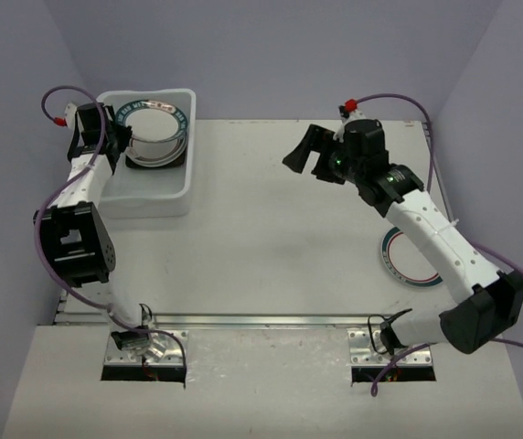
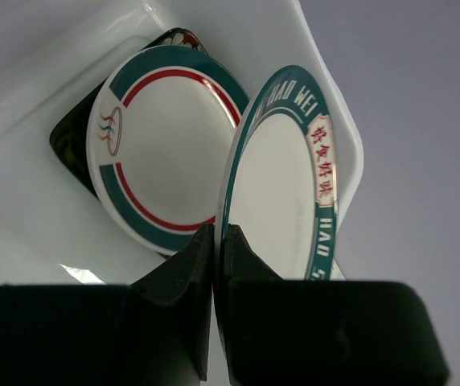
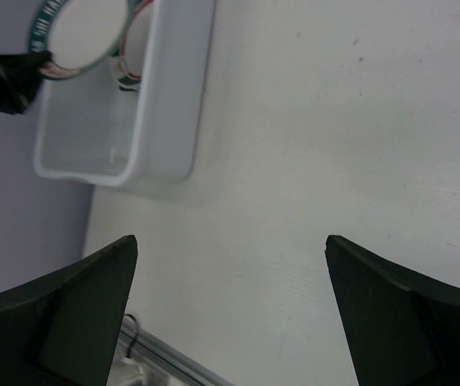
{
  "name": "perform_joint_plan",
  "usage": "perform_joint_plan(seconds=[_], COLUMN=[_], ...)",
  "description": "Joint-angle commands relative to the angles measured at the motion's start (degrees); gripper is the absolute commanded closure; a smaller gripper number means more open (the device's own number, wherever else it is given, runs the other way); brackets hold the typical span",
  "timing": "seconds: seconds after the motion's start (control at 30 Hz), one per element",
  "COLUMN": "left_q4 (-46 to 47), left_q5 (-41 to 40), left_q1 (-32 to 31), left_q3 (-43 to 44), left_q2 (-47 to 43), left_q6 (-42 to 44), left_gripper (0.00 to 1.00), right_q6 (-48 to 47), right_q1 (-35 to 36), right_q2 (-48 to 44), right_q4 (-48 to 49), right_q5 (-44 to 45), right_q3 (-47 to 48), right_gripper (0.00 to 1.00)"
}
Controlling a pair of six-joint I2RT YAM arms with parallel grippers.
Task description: Place the plates into the plastic bin on the countertop
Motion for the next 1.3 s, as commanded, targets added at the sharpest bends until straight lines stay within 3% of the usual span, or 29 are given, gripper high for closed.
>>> perform_joint_plan(seconds=[0.0, 0.23, 0.3, 0.33, 0.4, 0.43, 0.47, 0.53, 0.73, 0.93, 1.07, 1.27], left_q4=[8.8, 8.8, 6.9, 4.4, 2.2, 0.7, -0.9, -5.3, -20.2, -28.6, -28.1, -22.4], left_q5=[3.7, 2.7, 4.0, 3.9, 3.0, 2.3, 1.7, 0.1, -9.8, -7.0, 4.1, 21.9], left_q1=[1.5, 2.1, 2.2, 2.2, 2.2, 2.2, 2.2, 2.1, 1.7, 1.7, -1.4, -16.7], left_q3=[9.4, 13.9, 16.1, 17.1, 17.9, 18.2, 19.0, 22.5, 29.0, 34.4, 34.3, 26.8], left_q2=[8.3, 15.0, 18.4, 19.0, 19.7, 19.8, 19.9, 20.3, 19.4, 20.7, 14.9, 3.6], left_q6=[0.7, 2.5, 3.1, 3.0, 2.9, 3.0, 3.3, 4.3, 6.4, 10.7, 15.0, 17.0], left_gripper=[1.00, 1.00, 0.86, 0.73, 0.31, 0.17, 0.06, 0.00, 0.00, 0.00, 0.00, 0.00], right_q6=[11.3, 5.9, 4.6, 4.0, 2.9, 2.5, 2.0, 1.2, 0.2, -2.6, -8.0, -17.1], right_q1=[-1.1, -1.8, -1.8, -1.9, -1.9, -2.0, -2.0, -2.0, -2.0, -2.2, -2.7, -3.0], right_q2=[-4.6, -8.1, -9.3, -9.8, -10.2, -10.3, -10.3, -10.1, -8.8, -7.0, -5.5, -5.1], right_q4=[6.9, 3.8, 3.8, 3.8, 3.7, 3.6, 3.5, 3.2, 2.4, -0.4, -7.4, -17.7], right_q5=[-12.2, -9.3, -7.6, -6.3, -5.2, -5.1, -5.0, -4.7, -3.7, -4.9, -3.0, 2.7], right_q3=[-0.7, -0.5, -1.2, -1.6, -1.7, -1.7, -1.6, -1.2, -0.1, 2.9, 8.1, 18.9], right_gripper=[0.01, 0.01, 0.01, 0.01, 0.01, 0.01, 0.01, 0.01, 0.01, 0.01, 0.01, 0.01])
